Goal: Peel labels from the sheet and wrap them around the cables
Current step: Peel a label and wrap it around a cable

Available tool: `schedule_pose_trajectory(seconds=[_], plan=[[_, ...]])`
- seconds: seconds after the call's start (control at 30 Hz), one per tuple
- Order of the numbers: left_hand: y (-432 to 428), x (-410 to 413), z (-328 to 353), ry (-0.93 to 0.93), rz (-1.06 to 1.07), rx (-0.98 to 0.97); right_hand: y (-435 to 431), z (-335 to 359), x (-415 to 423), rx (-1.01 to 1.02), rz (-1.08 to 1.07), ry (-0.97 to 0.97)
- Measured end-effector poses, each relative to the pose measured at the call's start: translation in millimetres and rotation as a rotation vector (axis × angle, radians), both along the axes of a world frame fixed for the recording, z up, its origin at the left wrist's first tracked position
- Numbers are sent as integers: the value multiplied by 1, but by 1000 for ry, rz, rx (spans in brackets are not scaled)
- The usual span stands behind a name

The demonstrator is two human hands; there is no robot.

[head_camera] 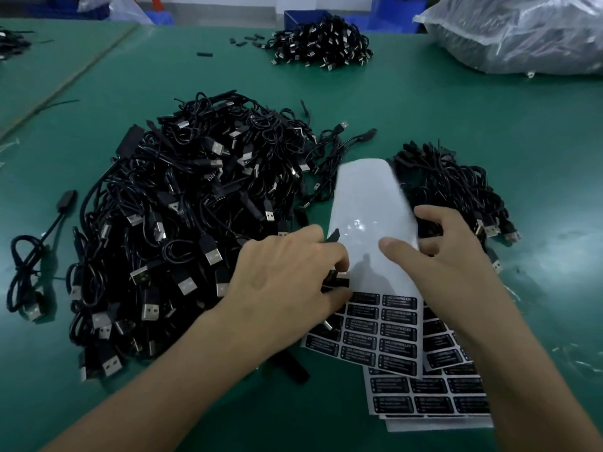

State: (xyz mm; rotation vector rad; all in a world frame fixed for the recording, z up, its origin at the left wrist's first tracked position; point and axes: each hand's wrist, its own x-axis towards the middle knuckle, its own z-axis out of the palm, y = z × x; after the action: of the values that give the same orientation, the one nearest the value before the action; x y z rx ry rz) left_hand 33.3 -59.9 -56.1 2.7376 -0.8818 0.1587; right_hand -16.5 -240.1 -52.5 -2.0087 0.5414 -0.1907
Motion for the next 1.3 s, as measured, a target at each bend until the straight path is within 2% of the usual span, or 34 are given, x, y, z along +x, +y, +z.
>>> schedule_pose_trajectory(seconds=[0.13,0.47,0.67,1.0,1.3], plan=[[-1,-1,2,-7,11,51,0,-4,2,212,101,25],[-1,-1,0,8,66,62,2,-20,6,126,268,-15],[-3,-1,-2,-30,59,32,1,-19,8,188,338,-62],[2,7,-4,26,44,-19,3,-15,8,232,315,-19],[7,16,1,163,12,-18,0,-18,7,292,303,43]])
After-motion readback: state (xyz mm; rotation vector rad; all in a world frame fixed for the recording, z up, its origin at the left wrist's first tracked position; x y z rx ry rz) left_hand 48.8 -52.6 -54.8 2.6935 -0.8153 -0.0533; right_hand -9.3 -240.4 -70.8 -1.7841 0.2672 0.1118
